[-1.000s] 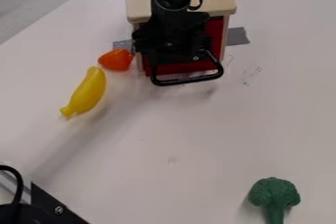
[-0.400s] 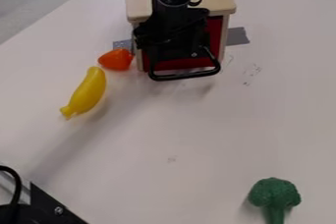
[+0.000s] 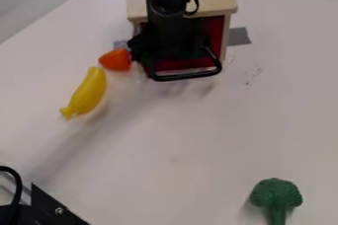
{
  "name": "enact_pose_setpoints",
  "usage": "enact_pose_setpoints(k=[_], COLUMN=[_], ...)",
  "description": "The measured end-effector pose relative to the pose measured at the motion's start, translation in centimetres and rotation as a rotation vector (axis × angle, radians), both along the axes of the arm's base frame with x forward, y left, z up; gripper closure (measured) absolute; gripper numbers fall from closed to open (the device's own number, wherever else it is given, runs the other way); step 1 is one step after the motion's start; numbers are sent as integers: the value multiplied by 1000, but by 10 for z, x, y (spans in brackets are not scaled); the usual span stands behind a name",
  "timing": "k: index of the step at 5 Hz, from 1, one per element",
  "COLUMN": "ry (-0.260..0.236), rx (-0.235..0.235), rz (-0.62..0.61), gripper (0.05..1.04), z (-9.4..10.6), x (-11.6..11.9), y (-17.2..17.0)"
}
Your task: Closed the drawer
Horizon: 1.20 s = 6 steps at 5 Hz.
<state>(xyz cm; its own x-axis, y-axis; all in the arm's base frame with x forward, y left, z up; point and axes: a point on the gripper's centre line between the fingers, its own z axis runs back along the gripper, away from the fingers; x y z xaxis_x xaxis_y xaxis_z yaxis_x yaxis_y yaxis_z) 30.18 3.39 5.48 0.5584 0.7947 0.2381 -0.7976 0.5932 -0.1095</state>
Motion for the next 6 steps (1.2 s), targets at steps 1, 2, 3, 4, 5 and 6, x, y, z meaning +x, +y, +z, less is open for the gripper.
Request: enact_pose_setpoints(k=[1, 2, 3, 4, 5, 6], ry=[-9, -37, -32, -3, 109, 242], rx=[-23, -49, -100, -126, -81, 42], rz=[-43, -76, -122, -205, -355, -506], gripper=[83, 83, 83, 83, 83, 83], z=[13, 34, 63, 96, 103, 103], x=[-12, -19, -29, -45, -70, -94], y=[-14, -20, -35, -57, -84, -101])
